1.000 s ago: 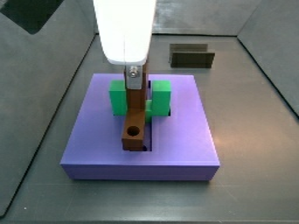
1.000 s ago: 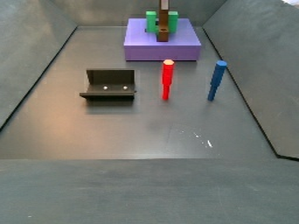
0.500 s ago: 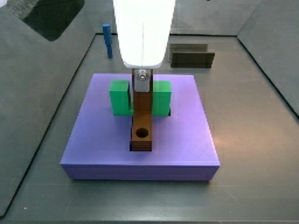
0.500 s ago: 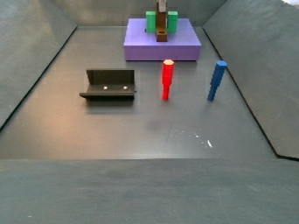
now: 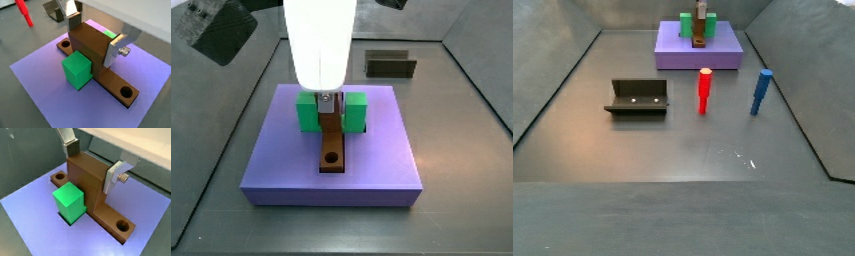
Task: Pick up the brown object. Move up. Place the brown object on the fixture. Regrasp the brown object. Move to above the board. Insert the brown object.
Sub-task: Insert the brown object.
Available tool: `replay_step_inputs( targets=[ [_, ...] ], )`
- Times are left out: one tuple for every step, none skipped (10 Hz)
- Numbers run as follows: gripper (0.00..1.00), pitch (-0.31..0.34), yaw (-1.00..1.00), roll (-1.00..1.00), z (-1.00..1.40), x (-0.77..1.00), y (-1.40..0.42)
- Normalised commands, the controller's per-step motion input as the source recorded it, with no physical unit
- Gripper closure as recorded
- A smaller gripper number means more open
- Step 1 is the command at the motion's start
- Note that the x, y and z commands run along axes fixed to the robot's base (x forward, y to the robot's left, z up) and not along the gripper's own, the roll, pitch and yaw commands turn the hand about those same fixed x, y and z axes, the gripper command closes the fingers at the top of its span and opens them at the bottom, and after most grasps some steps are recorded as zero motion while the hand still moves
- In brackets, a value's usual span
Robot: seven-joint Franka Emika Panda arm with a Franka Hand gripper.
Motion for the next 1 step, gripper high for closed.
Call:
replay_step_inputs(
  targets=[
    [1.00,0.000,0.00,0.00,0.00,0.00,0.00]
  ],
)
